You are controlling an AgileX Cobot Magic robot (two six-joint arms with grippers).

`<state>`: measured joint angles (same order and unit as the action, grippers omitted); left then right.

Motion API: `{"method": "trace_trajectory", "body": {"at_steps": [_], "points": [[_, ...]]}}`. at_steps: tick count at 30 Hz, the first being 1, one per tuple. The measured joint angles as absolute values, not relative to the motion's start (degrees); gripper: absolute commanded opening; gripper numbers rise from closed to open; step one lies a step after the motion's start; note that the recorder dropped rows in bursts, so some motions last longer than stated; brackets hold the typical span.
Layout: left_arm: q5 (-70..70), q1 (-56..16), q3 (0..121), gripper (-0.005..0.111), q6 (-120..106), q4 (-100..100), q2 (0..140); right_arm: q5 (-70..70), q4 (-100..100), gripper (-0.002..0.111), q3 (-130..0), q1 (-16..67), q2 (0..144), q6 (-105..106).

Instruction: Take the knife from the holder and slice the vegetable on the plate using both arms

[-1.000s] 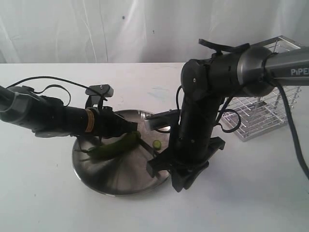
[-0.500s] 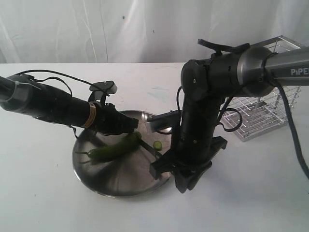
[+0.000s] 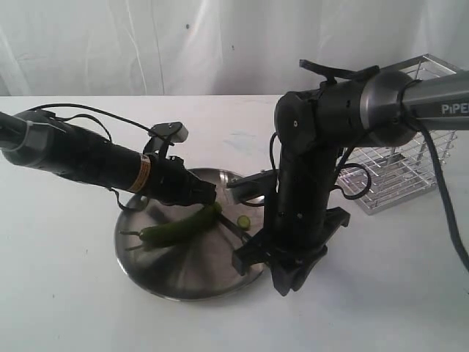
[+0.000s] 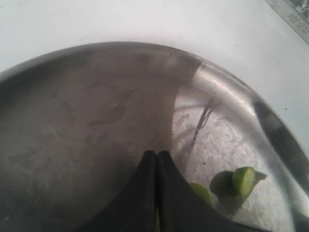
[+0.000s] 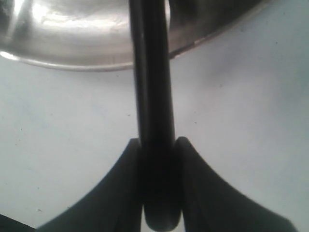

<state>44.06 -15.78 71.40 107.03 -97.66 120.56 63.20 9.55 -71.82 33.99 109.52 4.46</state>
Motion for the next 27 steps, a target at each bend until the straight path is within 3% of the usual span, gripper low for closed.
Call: {"method": "trace_trajectory", "body": {"at_steps": [6, 27], "points": [[50.35, -15.89, 71.40, 0.000, 98.55, -93.93, 120.59, 63.22, 9.10, 0.000, -71.82, 33.99, 109.52, 3.72], [53.30, -16.22, 70.54, 0.000, 95.88, -92.75, 120.59, 62.78, 8.82, 0.000, -71.82, 33.99, 109.52, 2.19]]}}
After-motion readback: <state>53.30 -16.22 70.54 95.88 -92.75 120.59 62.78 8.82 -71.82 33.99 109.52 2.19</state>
